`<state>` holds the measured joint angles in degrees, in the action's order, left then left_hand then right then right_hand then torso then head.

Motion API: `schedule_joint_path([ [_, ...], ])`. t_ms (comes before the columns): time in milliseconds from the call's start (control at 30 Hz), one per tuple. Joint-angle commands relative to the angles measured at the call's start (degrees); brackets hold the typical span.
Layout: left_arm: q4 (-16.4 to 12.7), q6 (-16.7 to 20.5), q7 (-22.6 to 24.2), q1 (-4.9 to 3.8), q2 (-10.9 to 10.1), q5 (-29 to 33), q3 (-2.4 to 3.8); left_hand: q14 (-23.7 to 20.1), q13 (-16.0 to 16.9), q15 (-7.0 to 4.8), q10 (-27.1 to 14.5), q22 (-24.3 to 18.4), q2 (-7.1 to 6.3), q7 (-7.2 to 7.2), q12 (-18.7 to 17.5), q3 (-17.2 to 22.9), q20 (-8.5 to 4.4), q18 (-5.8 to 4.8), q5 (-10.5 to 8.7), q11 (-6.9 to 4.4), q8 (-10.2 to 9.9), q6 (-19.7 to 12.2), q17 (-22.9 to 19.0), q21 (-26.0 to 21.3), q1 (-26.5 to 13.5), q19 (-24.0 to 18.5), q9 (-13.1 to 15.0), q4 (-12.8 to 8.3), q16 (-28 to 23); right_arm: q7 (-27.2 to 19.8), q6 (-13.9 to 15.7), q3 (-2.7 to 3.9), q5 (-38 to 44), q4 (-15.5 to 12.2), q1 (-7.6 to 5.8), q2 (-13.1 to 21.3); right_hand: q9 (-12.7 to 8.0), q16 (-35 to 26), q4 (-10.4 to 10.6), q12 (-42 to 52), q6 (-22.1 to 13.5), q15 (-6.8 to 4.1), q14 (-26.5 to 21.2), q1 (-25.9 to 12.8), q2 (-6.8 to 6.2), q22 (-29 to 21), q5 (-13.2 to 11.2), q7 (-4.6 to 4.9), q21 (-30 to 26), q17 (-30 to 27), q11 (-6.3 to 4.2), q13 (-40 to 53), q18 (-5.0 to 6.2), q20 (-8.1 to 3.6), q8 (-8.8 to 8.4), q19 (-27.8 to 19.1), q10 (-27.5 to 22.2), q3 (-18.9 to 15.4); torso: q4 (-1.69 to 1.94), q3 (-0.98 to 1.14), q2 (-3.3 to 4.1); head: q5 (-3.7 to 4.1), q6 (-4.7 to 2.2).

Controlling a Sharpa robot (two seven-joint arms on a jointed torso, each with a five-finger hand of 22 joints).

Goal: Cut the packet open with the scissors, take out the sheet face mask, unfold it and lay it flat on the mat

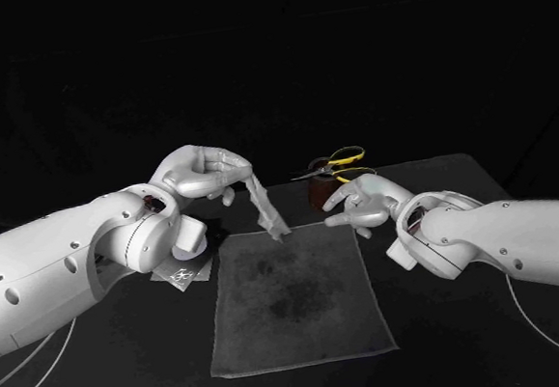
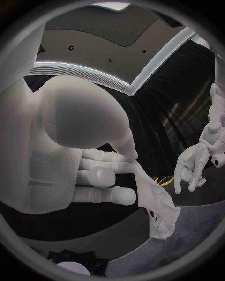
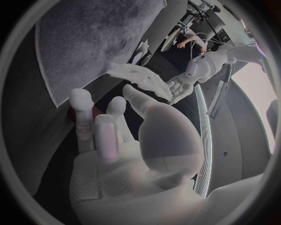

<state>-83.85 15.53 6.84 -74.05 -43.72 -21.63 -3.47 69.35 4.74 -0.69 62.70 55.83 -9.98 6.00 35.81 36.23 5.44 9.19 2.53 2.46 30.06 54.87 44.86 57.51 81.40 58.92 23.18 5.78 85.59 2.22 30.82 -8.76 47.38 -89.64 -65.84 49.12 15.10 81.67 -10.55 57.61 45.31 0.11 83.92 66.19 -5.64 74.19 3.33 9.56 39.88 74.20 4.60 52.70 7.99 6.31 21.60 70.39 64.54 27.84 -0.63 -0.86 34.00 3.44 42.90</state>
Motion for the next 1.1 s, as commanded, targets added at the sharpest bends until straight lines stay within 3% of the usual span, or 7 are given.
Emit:
schedule_joint_path([
  [33, -0.4, -1.5, -2.4, -0.21, 0.0, -2.4, 0.08, 0.9, 0.2, -0.06, 0.4, 0.7, 0.38, 0.26, -0.4, 0.5, -0.11, 0.15, 0.27, -0.02, -0.2, 0.0, 1.0, 0.8, 0.0, 0.9, 10.1, -0.1, 0.4, -3.3, 2.6, 0.15, 6.0, -2.2, -0.45, 0.2, 0.2, 0.7, 0.6, 1.3, 2.6, -0.18, 2.1, 0.5, 0.86, 0.7, 0.9, -0.45, 1.7, 0.9, -0.55, 0.9, 0.54, -0.3, 0.9, 1.3, 1.6, 0.1, 0.01, 0.01, -0.03, -0.1, -0.09],
  [233, -0.5, -3.4, -5.4, -0.27, 0.0, -4.5, 0.08, 1.2, 0.3, -0.1, 0.5, 1.1, 0.29, 0.27, -0.6, 0.8, -0.17, 0.06, 0.27, -0.04, -0.3, 0.0, 1.3, 1.3, 0.0, 1.4, 10.4, -0.2, 0.5, -5.0, 4.4, 0.28, 7.5, -4.6, -2.01, -0.7, -0.2, 1.5, 1.5, 5.4, 5.2, -1.01, 2.9, 1.0, 2.74, 1.8, 0.3, -1.34, 5.3, 2.4, -1.42, 4.8, -0.04, -1.04, 0.63, 3.4, 5.9, 1.7, 0.02, -0.05, -0.02, 0.09, -0.11],
  [400, -0.6, -6.3, -7.1, -0.28, 0.1, -5.4, 0.07, 1.0, 0.3, -0.1, 0.5, 0.9, 0.28, 0.28, -0.6, 0.9, -0.17, 0.13, 0.26, -0.02, -0.4, 0.0, 0.9, 1.1, -0.1, 1.2, 10.5, -0.2, 0.5, -5.6, 5.2, 0.35, 7.8, -4.6, -2.76, -2.4, -0.6, 1.9, 2.1, 7.4, 6.8, -1.35, 3.2, 1.6, 4.68, 2.4, -0.2, -1.78, 7.0, 3.1, -1.79, 6.9, -0.32, -1.38, 0.16, 4.4, 7.8, 3.4, 0.1, -0.07, 0.03, -0.01, -0.13],
  [467, -0.7, -7.2, -7.4, -0.28, 0.2, -5.5, 0.07, 1.0, 0.3, -0.1, 0.5, 0.8, 0.27, 0.28, -0.6, 0.9, -0.17, 0.14, 0.26, -0.01, -0.4, 0.0, 0.8, 1.0, -0.1, 1.2, 10.5, -0.2, 0.4, -5.6, 5.5, 0.38, 7.9, -4.3, -2.92, -3.1, -0.6, 2.0, 2.1, 7.8, 7.0, -1.4, 3.3, 1.7, 4.91, 2.5, -0.3, -1.83, 7.1, 3.3, -1.84, 7.4, -0.35, -1.45, 0.07, 4.5, 8.1, 3.7, 0.1, -0.1, 0.03, -0.05, -0.16],
  [600, -1.0, -8.2, -8.0, -0.28, 0.1, -5.7, 0.06, 1.0, 0.3, -0.09, 0.5, 0.9, 0.27, 0.28, -0.7, 0.9, -0.17, 0.11, 0.26, 0.0, -0.4, 0.0, 0.8, 1.1, -0.2, 1.3, 10.6, -0.2, 0.4, -5.5, 6.3, 0.43, 8.6, -3.8, -3.13, -4.5, -0.7, 2.2, 2.0, 8.6, 7.1, -1.44, 3.4, 1.8, 4.76, 2.6, -0.3, -1.85, 7.5, 3.6, -1.87, 8.2, -0.41, -1.5, -0.09, 4.6, 8.7, 3.8, 0.11, -0.09, 0.03, -0.08, -0.09],
  [900, -1.0, -8.3, -9.1, -0.29, 0.1, -5.7, 0.04, 1.2, 0.4, -0.08, 0.6, 1.2, 0.27, 0.27, -0.7, 0.9, -0.18, 0.02, 0.26, 0.0, -0.5, 0.0, 1.3, 1.5, -0.3, 1.6, 10.7, -0.1, 0.5, -1.6, 7.2, 0.49, 12.1, -2.5, -3.27, -7.4, -1.2, 2.2, 2.0, 8.8, 7.2, -1.34, 3.4, 0.5, 2.45, 2.7, -0.3, -1.62, 7.4, 3.5, -1.68, 8.4, -0.45, -1.53, -1.19, 4.7, 8.8, 2.9, 0.03, -0.1, -0.01, 0.02, -0.17],
  [1100, -1.0, -8.6, -9.3, -0.29, 0.3, -5.4, 0.04, 1.2, 0.4, -0.08, 0.6, 1.2, 0.27, 0.27, -0.7, 0.9, -0.18, 0.02, 0.26, 0.0, -0.5, 0.0, 1.3, 1.5, -0.3, 1.6, 10.7, -0.1, 0.5, 0.5, 7.8, 0.5, 13.4, -1.1, -3.31, -8.7, -1.3, 2.1, 2.2, 8.6, 7.1, -1.27, 3.4, 0.1, 1.94, 2.6, -0.3, -1.55, 7.1, 3.4, -1.61, 8.3, -0.42, -1.48, -1.57, 4.6, 8.6, 2.5, 0.04, -0.11, 0.03, 0.03, -0.12],
])
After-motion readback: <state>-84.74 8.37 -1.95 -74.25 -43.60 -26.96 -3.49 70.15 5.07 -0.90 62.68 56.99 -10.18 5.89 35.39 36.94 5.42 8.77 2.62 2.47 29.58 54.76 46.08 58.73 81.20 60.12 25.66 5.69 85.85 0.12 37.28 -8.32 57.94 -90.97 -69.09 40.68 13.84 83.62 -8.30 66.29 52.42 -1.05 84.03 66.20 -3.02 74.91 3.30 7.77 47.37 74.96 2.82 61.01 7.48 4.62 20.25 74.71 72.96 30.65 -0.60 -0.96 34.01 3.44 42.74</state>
